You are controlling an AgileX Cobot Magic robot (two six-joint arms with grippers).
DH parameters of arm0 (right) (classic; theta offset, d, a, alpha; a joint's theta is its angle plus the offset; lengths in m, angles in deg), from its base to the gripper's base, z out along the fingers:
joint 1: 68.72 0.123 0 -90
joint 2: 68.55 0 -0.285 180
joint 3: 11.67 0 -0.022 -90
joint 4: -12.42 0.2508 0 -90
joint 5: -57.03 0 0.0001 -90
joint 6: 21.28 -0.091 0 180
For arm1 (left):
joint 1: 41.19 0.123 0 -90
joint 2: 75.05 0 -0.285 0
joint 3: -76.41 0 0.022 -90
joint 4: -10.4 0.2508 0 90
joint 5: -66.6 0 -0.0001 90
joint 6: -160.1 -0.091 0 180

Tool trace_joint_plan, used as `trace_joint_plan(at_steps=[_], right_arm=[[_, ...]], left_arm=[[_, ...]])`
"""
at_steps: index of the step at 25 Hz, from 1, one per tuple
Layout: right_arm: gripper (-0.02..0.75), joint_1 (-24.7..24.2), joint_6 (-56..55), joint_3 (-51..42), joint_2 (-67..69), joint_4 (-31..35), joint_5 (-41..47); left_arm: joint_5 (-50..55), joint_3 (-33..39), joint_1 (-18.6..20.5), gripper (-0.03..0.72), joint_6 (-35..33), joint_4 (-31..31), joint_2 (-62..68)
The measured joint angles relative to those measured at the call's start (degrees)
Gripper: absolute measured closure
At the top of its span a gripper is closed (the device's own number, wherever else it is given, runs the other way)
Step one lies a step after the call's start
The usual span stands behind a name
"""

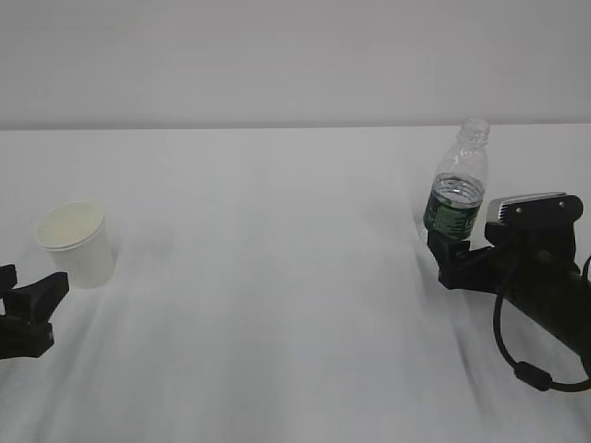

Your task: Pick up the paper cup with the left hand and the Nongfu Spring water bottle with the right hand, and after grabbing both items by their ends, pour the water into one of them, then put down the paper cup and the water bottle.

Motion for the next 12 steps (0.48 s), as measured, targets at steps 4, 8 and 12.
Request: trace_joint_plan(at_steps=[4, 8, 12], right_arm=[[0.059, 0.0, 0.11, 1.41, 1.39, 1.17, 0.0], [0.063, 0.0, 0.11, 3.4, 2.03, 2.62, 0.0], [0.067, 0.0, 0.21, 6.01, 3.78, 3.53, 0.0]], left_arm=[[0.0, 0.0, 0.0, 0.238, 0.0, 0.0, 0.0], [0.0, 0.0, 0.0, 0.238, 0.0, 0.0, 0.0], [0.0, 0.0, 0.0, 0.238, 0.0, 0.0, 0.0]])
